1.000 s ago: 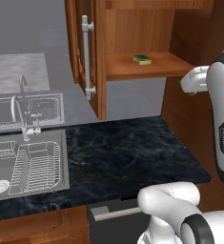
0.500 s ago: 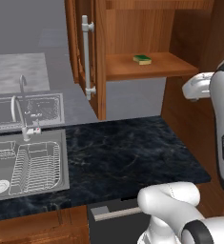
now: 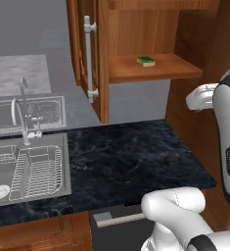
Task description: Pick up the sponge and bar soap from the sink, and place them back in the cabinet, and close the cabinet doors.
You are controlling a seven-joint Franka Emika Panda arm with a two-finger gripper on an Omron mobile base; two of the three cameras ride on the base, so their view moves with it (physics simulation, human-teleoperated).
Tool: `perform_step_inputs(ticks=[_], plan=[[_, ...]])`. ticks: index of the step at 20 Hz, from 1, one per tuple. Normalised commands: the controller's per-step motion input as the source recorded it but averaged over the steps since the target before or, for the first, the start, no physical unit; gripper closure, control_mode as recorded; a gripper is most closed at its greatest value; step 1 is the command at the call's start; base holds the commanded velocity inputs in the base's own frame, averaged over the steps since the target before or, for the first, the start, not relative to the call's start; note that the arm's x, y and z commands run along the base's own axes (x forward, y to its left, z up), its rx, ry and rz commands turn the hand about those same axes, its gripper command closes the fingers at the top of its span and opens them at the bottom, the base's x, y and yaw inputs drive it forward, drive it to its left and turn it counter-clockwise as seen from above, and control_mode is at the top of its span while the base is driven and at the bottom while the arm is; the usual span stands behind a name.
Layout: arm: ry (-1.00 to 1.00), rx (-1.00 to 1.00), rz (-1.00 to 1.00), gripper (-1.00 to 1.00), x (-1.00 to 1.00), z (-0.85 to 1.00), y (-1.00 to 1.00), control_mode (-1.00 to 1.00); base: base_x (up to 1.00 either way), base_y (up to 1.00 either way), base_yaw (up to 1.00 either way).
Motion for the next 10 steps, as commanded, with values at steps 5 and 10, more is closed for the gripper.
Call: perform_step_inputs(ticks=[5,10], plan=[[0.00,0.00,0.00,-1.00,-0.05,-0.17,0.00,-1.00,0.00,0.00,0.00],[0.00,0.00,0.00,-1.00,-0.09,-0.16,0.00,-1.00,0.00,0.00,0.00]])
